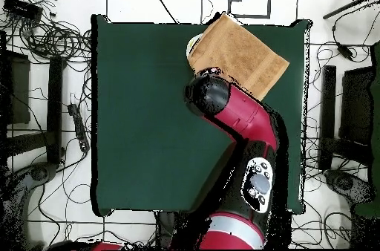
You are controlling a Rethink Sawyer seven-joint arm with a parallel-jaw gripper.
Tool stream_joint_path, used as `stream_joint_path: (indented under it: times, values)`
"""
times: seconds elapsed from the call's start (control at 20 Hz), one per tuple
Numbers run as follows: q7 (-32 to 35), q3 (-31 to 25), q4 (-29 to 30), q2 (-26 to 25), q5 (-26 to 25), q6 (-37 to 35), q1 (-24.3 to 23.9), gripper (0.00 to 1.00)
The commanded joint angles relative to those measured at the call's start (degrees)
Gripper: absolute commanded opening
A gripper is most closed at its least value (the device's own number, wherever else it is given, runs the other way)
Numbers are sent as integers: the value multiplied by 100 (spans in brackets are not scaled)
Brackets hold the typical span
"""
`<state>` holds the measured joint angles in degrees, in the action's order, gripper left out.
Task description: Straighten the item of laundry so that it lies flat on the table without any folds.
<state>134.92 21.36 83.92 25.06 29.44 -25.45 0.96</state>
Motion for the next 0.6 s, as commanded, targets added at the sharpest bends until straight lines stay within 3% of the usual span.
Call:
stream_joint_path:
  times: [0.05,0.6]
  values:
    - [1603,-735,1347,62,441,695,101,100]
    - [1524,-1841,2212,217,347,2348,-559,100]
